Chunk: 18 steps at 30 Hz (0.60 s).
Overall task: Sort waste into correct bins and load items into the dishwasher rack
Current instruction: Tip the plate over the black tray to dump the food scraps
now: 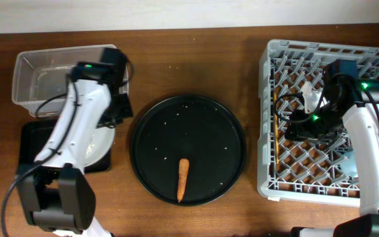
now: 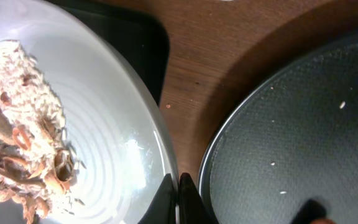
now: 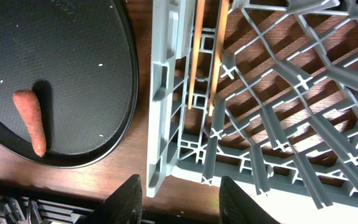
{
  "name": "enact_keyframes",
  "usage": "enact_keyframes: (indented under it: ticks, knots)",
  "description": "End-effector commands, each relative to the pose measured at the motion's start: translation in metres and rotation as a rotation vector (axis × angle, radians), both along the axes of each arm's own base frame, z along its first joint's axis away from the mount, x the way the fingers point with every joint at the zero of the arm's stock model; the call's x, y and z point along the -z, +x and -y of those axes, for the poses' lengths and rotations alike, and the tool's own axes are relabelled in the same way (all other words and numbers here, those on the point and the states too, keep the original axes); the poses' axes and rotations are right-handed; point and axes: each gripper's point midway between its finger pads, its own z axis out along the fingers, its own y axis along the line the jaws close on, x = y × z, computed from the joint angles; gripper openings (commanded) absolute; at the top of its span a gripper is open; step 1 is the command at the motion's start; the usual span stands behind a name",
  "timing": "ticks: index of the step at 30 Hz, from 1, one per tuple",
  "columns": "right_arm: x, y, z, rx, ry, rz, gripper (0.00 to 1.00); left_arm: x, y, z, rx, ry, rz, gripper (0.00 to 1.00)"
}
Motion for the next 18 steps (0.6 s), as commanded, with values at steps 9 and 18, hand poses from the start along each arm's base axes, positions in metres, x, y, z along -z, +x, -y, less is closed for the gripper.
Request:
enact_keyframes:
  ticks: [9,18]
  knots:
    - [0.000,-0.002,-0.001,-0.004,0.013,-0.006,0.40,-0.073,0.005,-0.041,0.118,-0.941,0.337,0.00]
    - [0.000,-0.004,-0.001,-0.003,0.014,-0.013,0.40,-0.096,-0.003,-0.085,-0.023,-1.058,0.486,0.00]
